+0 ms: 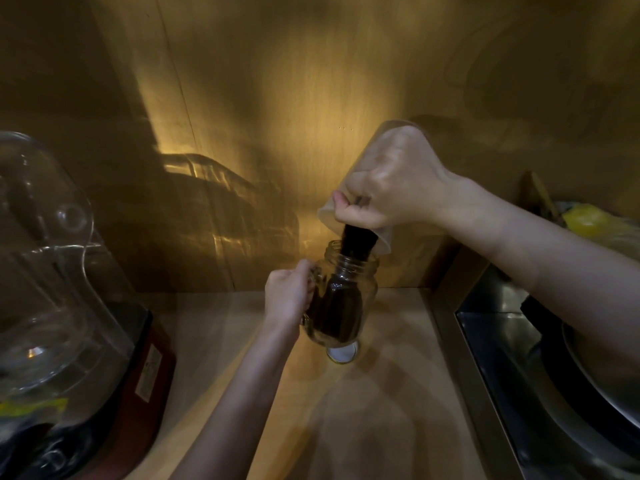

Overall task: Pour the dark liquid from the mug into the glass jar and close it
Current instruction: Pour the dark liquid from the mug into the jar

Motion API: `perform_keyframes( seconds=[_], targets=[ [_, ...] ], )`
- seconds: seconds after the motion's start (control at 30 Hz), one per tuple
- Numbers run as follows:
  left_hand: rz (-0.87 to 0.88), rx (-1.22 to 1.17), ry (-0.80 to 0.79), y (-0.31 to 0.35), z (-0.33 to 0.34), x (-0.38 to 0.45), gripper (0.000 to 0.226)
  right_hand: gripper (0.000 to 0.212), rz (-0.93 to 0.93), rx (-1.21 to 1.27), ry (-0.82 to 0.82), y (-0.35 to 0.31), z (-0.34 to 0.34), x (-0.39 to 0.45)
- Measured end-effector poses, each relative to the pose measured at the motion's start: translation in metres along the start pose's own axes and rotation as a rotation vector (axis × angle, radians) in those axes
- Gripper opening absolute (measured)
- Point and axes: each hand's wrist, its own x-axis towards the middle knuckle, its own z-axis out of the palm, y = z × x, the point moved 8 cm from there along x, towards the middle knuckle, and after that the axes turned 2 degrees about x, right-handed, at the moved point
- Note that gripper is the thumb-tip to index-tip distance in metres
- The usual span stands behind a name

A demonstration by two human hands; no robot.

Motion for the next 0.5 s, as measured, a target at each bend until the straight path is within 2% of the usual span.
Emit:
perform_keyframes(
  seconds=[0.5],
  targets=[
    [-0.028,-0.036,-0.014,0.0024,-0.0002,-0.0016,0.033,0.048,-0.057,-0.063,0.042,-0.0095,-0.0057,0.0028]
  ],
)
